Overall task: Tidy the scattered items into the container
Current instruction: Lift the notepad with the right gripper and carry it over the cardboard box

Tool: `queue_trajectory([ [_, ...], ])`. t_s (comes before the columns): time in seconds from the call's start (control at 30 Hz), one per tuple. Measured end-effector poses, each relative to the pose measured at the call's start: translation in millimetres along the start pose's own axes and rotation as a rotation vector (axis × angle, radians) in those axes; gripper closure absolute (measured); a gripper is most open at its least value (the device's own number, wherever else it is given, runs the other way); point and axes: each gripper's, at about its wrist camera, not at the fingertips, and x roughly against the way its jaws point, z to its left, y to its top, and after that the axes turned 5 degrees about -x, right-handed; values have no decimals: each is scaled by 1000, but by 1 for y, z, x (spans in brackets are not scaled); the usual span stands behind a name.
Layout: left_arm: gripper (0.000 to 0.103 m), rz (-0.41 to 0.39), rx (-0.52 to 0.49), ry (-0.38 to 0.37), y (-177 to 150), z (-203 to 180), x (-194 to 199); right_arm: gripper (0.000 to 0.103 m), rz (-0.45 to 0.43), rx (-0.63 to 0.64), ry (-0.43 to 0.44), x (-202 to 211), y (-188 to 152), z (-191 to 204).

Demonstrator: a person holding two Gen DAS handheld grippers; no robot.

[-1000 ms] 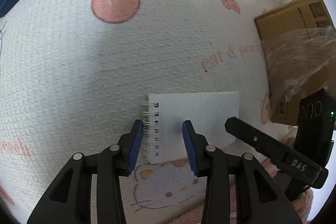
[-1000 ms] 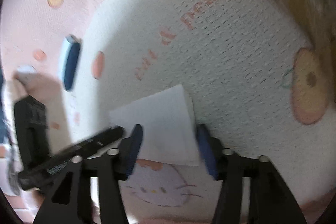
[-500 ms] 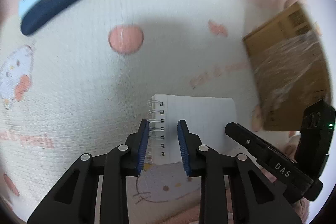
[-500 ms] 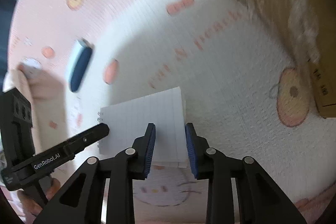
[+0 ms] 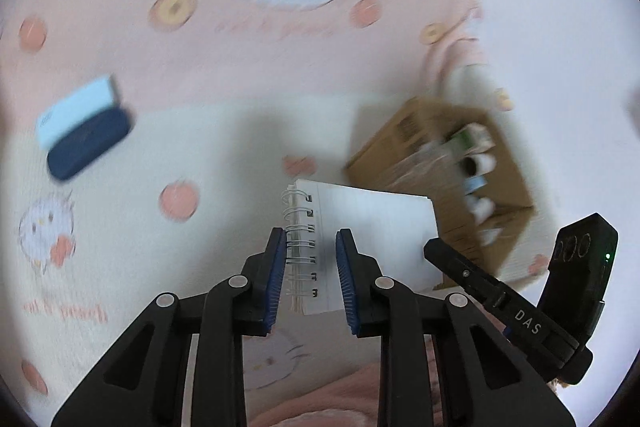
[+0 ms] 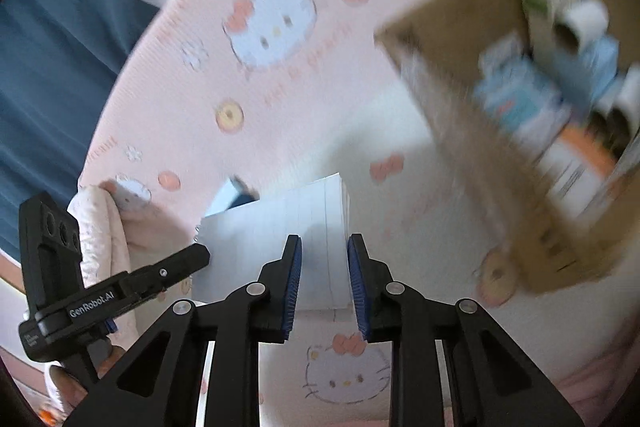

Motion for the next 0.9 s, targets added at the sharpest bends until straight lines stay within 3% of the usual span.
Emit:
queue_trajectory([
  [0.17, 75, -51, -68, -67, 24, -47, 6, 82, -106, 2, -13, 50, 26, -6],
  [0.33, 75, -46, -126, -140, 44, -101, -14, 82, -159, -21, -43, 93, 60, -40],
  [0.6, 75, 58, -209, -179, 60, -182, -76, 82, -105, -93, -123, 109, 103, -114],
  [0.73, 75, 120, -232, -178, 62, -205, -102, 82, -56, -135, -145, 106, 117, -147],
  [0.9, 75, 182, -228, -177, 63, -211, -120, 82, 1, -161, -110, 98, 132, -173],
])
